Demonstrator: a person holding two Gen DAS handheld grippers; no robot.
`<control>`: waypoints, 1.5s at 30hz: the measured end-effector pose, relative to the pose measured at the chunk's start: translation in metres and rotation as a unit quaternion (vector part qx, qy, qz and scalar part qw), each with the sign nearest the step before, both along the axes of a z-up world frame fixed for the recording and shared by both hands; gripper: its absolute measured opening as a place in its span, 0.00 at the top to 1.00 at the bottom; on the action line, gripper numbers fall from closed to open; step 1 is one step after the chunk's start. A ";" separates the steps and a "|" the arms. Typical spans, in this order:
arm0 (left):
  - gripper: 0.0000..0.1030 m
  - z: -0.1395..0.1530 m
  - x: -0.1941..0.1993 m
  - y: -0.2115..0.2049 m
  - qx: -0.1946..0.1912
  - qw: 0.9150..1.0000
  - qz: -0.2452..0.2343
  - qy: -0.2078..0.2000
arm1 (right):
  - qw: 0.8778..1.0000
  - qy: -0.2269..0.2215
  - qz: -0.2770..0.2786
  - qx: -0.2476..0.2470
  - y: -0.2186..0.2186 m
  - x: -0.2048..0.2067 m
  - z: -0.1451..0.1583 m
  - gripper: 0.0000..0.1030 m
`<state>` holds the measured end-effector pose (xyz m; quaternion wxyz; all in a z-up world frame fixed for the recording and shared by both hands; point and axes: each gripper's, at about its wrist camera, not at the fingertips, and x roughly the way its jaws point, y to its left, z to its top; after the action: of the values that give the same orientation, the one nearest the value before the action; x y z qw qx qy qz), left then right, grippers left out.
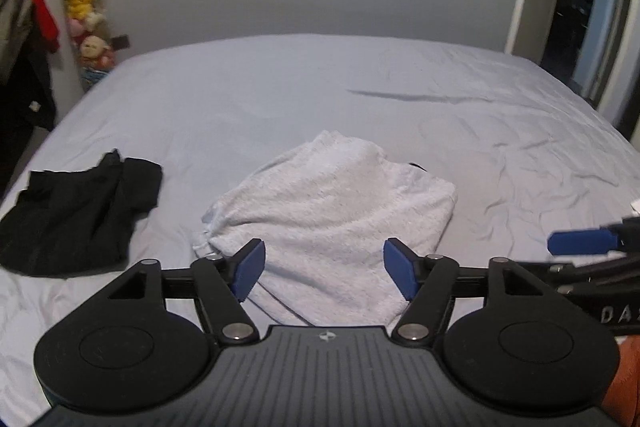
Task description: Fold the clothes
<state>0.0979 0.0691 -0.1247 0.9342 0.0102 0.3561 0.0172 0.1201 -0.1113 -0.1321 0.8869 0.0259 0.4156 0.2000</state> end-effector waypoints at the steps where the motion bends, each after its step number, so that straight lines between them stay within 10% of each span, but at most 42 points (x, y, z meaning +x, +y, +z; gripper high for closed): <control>1: 0.28 0.002 -0.002 -0.001 0.004 1.000 0.001 -0.001 | 1.000 -0.001 -0.002 0.000 0.000 -0.003 -0.002 0.32; 13: 0.01 -0.011 -0.017 -0.010 0.025 0.999 0.020 -0.006 | 0.999 -0.006 -0.042 -0.001 -0.005 -0.024 -0.027 0.32; 45: 0.01 -0.016 -0.020 -0.015 0.029 0.999 0.030 -0.006 | 1.000 0.000 -0.017 -0.005 0.009 -0.030 -0.036 0.31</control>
<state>0.0780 0.0539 -0.1412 0.9346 0.0265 0.3505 0.0552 0.0897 -0.1025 -0.1686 0.8903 0.0289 0.4160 0.1831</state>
